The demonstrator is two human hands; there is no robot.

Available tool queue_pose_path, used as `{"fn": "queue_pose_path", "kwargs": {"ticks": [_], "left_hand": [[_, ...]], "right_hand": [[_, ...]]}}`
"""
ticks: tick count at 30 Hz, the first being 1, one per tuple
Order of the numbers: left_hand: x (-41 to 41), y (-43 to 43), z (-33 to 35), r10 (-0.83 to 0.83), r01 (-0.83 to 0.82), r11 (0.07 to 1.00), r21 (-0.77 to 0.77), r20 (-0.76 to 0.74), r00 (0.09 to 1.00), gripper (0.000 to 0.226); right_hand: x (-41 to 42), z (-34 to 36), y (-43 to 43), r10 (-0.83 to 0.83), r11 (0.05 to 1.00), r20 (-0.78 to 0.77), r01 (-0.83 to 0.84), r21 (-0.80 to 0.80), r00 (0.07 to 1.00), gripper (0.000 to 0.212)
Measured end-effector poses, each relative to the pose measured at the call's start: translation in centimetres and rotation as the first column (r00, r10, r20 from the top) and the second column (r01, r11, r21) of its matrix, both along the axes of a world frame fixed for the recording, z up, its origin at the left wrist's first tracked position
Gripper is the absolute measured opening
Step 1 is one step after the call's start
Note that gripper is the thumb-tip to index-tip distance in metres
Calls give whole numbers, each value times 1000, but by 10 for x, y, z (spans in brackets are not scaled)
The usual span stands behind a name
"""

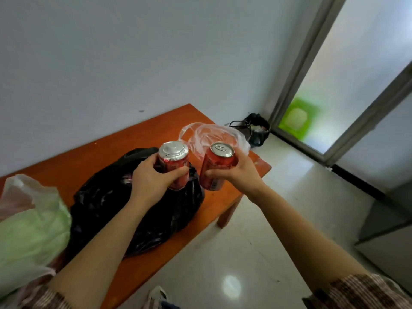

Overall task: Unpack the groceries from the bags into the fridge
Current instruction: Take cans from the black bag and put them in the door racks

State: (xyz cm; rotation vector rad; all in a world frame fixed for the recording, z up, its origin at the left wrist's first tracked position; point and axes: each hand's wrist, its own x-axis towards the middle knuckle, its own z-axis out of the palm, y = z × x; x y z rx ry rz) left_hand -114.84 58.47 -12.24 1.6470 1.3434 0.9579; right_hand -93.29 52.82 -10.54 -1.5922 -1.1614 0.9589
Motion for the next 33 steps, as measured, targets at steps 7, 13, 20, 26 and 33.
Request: {"fn": "queue_pose_path", "kwargs": {"ticks": [7,13,20,26,33], "left_hand": [[156,-102,47,-259,251,965,79,125,958,50],[287,-174,83,-432,432,900,58,254,866,42],[435,-246,138,-656,633,754,177,261,708,23],[572,-281,182,-774,733,628,261,303,555,27],[726,-303,234,-850,776,519,357,313,424,46]], "right_hand": [[127,51,-143,-206,977,122,198,75,971,62],[230,98,-261,-436,899,198,419,125,878,57],[338,159,-360,-598,798,200,554,235,776,52],[443,199,-404,-717,689,187,641,340,671,61],[572,246,-436,-829,544,163,708,450,534,63]]}}
